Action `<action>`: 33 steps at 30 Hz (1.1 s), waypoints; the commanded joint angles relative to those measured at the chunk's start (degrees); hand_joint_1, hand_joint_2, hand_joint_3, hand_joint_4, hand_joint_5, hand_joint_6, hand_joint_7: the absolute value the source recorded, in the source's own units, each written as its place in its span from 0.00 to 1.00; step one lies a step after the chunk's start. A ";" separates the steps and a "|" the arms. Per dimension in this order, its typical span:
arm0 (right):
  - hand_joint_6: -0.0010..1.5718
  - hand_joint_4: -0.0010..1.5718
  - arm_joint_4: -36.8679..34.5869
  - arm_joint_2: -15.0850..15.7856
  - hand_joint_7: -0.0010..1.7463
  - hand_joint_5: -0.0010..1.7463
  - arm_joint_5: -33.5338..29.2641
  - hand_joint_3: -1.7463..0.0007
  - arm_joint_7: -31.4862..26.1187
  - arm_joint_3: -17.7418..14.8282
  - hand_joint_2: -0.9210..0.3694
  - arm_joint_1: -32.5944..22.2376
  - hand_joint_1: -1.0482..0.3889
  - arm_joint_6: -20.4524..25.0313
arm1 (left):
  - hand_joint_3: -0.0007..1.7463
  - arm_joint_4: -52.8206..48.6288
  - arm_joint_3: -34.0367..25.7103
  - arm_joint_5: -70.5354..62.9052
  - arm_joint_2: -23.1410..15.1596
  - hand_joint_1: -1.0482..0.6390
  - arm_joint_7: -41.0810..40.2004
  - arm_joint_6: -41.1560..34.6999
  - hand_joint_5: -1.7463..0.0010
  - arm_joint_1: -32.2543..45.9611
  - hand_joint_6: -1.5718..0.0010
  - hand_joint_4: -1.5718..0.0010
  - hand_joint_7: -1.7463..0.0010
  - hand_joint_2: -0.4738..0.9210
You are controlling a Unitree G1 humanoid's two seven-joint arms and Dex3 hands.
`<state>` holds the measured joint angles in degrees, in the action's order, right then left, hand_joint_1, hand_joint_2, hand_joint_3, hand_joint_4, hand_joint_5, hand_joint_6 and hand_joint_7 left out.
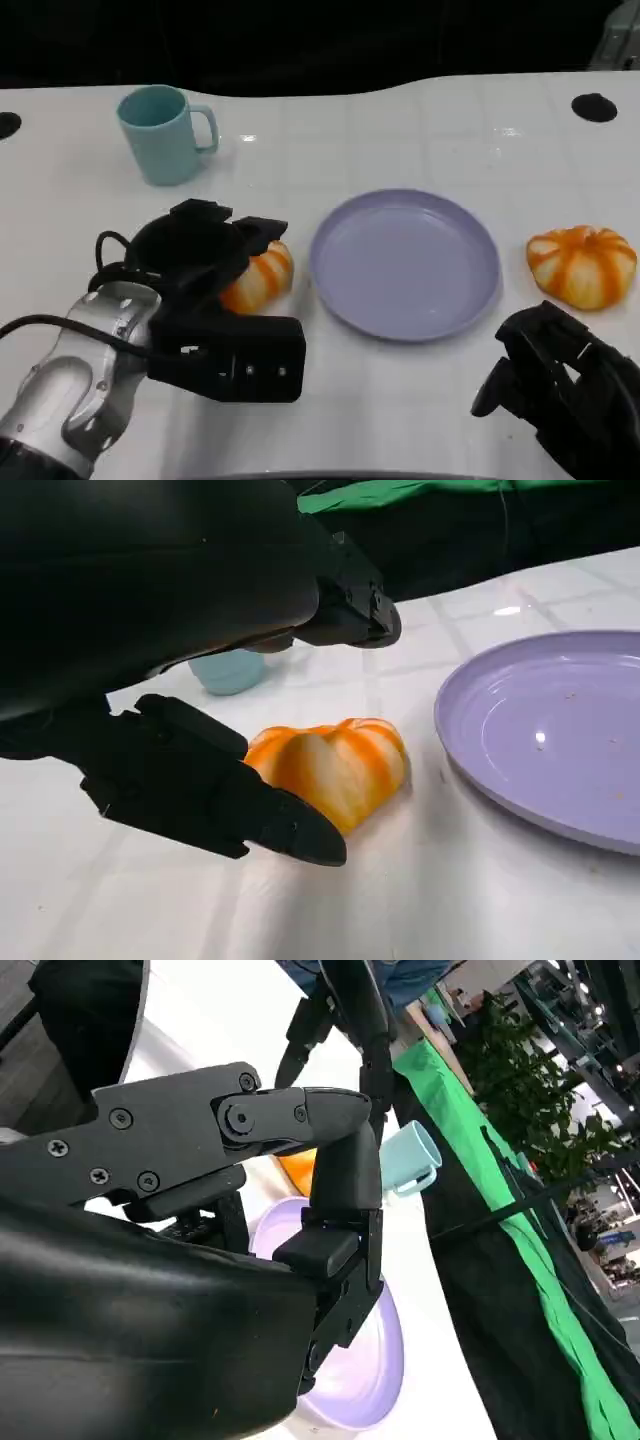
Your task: Grasp the bread from the table and place it into the plate.
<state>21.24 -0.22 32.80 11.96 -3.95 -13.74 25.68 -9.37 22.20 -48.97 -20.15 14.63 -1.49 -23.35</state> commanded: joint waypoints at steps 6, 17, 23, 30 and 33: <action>0.32 0.38 0.41 0.66 0.86 1.00 0.18 0.85 0.24 -0.68 0.00 -0.15 0.37 -0.49 | 0.00 -0.23 0.12 0.00 -1.02 0.42 -0.91 -0.37 0.83 -1.13 0.84 1.00 1.00 0.91; 0.33 0.37 1.16 0.59 0.84 1.00 0.74 0.88 0.08 -0.98 0.00 -1.44 0.37 -0.06 | 0.01 -47.61 7.91 -0.83 10.46 0.36 -10.43 -0.68 0.91 -23.74 0.90 1.00 1.00 0.92; 0.34 0.37 1.19 0.73 0.84 1.00 0.33 0.87 -0.13 -0.91 0.00 -1.40 0.37 -0.09 | 0.01 -55.74 9.39 1.12 11.66 0.35 -13.72 1.54 0.92 -27.44 0.90 1.00 1.00 0.93; 0.35 0.37 0.89 0.63 0.83 1.00 0.99 0.89 0.30 -1.20 0.00 -1.39 0.36 -0.14 | 0.00 -58.52 10.35 2.63 12.06 0.35 -14.34 2.17 0.93 -28.62 0.90 1.00 1.00 0.93; 0.35 0.37 0.73 0.71 0.83 1.00 0.75 0.88 0.69 -1.09 0.00 -1.50 0.36 -0.68 | 0.00 -59.51 10.76 3.08 12.00 0.36 -14.78 3.37 0.93 -28.79 0.90 0.98 1.00 0.93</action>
<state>21.49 -0.23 33.14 12.09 -4.21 -14.79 25.73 -67.94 32.58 -46.40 -7.64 0.88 0.90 -50.46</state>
